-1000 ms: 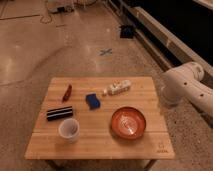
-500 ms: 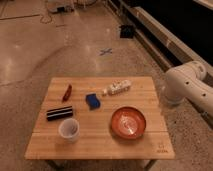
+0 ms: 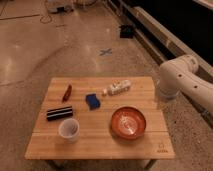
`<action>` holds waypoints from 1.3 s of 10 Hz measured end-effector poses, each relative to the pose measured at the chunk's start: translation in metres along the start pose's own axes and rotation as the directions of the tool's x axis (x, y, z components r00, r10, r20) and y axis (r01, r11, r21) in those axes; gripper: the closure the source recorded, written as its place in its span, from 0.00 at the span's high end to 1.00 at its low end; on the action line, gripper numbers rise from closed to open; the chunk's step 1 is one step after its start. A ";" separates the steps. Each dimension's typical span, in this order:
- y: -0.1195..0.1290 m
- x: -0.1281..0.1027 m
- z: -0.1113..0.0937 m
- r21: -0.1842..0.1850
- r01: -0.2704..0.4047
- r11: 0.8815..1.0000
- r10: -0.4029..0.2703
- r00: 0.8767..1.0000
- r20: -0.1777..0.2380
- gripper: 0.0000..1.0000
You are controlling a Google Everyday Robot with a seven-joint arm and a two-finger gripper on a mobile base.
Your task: Place the pepper in the ceramic cup
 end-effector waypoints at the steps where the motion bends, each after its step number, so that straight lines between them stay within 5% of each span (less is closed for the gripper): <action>1: -0.003 -0.025 0.003 0.002 0.007 1.000 -0.007 1.000 0.001 0.41; 4: -0.012 -0.041 -0.002 0.004 0.018 1.000 -0.018 1.000 0.000 0.41; 8: -0.008 -0.018 0.002 0.005 0.044 0.999 -0.044 0.999 0.002 0.41; 11: -0.014 -0.058 0.000 -0.001 0.054 0.999 -0.054 0.999 0.008 0.41; 13: -0.024 -0.062 0.006 0.003 0.078 0.997 -0.078 0.997 -0.010 0.41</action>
